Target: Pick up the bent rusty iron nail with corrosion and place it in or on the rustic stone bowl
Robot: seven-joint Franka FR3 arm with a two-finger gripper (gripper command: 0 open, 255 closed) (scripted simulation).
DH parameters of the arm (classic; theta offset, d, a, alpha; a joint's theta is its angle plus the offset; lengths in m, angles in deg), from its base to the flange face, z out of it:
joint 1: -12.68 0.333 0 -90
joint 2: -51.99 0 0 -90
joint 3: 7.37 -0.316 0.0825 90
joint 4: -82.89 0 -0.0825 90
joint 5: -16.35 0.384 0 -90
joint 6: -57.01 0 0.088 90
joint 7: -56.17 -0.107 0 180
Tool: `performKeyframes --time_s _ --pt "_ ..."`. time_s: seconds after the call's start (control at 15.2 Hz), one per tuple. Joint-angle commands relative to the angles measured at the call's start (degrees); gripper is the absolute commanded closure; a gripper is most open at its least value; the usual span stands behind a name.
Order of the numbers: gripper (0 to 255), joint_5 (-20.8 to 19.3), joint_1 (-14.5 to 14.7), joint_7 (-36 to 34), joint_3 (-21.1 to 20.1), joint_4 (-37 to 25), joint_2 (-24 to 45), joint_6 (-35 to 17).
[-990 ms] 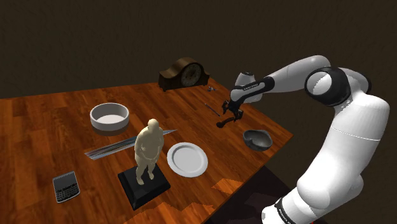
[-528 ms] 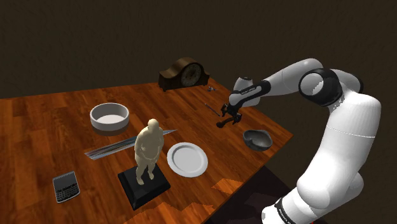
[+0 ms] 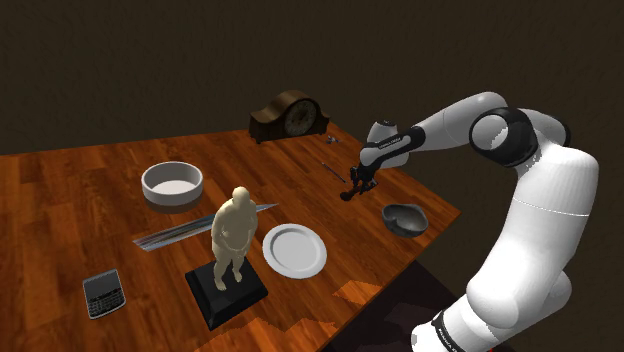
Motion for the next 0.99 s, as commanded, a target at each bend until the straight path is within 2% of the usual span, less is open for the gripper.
performKeyframes --time_s 0.0,0.4,0.92 --pt "255 0.0 0.0 0.0 0.0 0.0 0.0 0.0" --pt "255 0.0 0.0 0.0 0.0 -0.01 0.01 0.0" --pt "255 0.42 -0.04 0.75 -0.19 -0.58 -4.37 4.93"
